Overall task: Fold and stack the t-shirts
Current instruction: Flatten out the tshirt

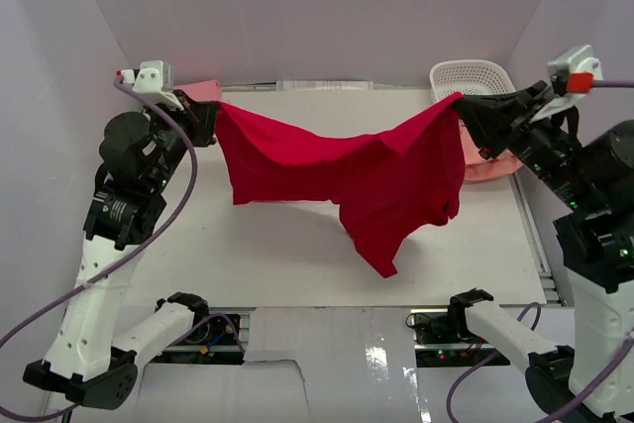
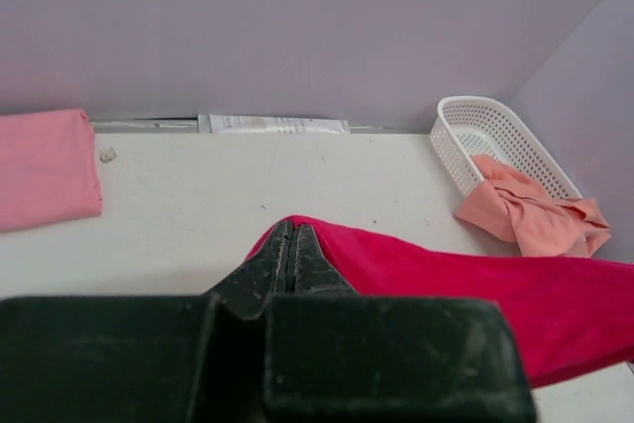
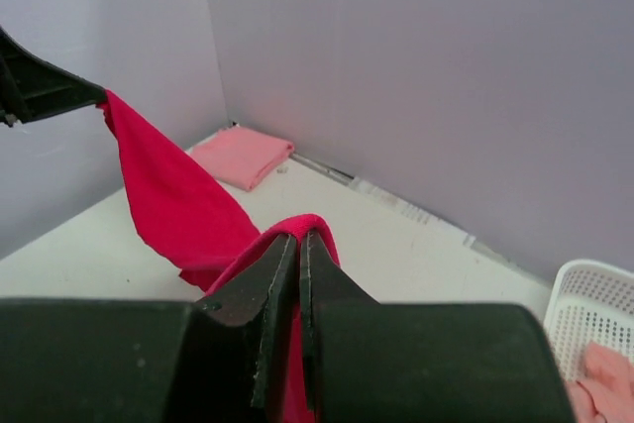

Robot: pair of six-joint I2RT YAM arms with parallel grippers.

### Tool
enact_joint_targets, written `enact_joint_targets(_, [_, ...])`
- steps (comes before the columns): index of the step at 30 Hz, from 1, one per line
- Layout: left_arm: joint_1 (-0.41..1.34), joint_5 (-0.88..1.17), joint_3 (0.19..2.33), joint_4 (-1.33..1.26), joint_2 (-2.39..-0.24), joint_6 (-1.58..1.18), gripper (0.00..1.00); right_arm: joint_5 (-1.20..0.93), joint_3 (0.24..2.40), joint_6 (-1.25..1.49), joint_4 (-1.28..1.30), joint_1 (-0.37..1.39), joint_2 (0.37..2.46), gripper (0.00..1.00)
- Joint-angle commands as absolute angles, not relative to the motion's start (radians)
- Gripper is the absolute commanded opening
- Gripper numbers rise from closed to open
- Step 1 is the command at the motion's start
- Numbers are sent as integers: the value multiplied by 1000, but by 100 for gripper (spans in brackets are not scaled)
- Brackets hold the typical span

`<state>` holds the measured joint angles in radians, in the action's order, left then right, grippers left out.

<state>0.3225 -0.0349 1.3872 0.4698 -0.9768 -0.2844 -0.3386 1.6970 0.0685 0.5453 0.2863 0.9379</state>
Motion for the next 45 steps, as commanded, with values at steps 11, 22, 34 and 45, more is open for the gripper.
enact_joint_targets(11, [318, -54, 1336, 426, -698, -267, 0, -505, 1836, 86, 511, 275, 810, 8])
enact_joint_targets(22, [319, -97, 1270, 311, -479, -255, 0, -451, 1884, 63, 407, 238, 673, 8])
enact_joint_targets(34, [318, -126, 1256, 324, -356, -241, 0, -535, 1871, 132, 322, 175, 629, 8])
enact_joint_targets(45, [319, -270, 1310, 393, -325, -196, 0, -520, 1801, 141, 298, 169, 647, 8])
